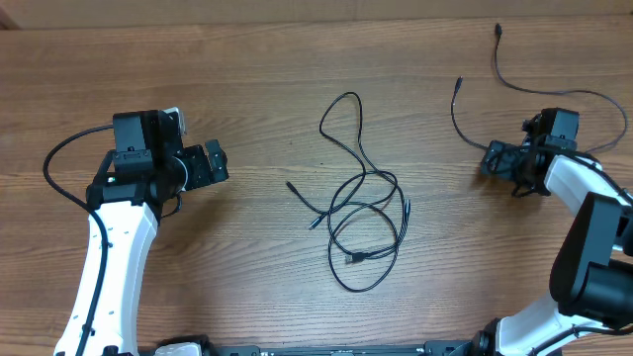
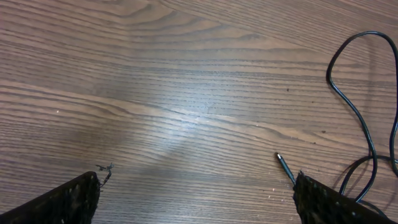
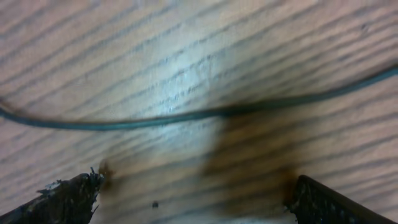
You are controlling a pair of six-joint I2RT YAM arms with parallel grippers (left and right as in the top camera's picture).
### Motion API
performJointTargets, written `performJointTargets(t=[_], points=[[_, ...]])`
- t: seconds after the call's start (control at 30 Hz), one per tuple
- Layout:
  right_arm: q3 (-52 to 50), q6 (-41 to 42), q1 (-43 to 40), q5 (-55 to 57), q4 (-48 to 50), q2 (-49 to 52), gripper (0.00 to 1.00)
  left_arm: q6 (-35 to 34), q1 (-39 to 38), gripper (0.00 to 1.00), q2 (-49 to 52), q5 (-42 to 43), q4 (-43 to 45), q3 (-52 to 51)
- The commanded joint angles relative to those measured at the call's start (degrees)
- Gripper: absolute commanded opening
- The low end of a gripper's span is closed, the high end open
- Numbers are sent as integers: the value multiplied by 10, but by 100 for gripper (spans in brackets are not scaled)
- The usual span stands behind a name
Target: Untangle cables
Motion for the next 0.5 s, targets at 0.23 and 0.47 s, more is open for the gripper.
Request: performJointTargets(t=[0.23,0.47], points=[[-24,2,-2,36,47,26,100,11,-1,100,-5,-5,1,2],[-24,2,-2,36,95,55,100,11,-1,99,-5,-5,1,2]])
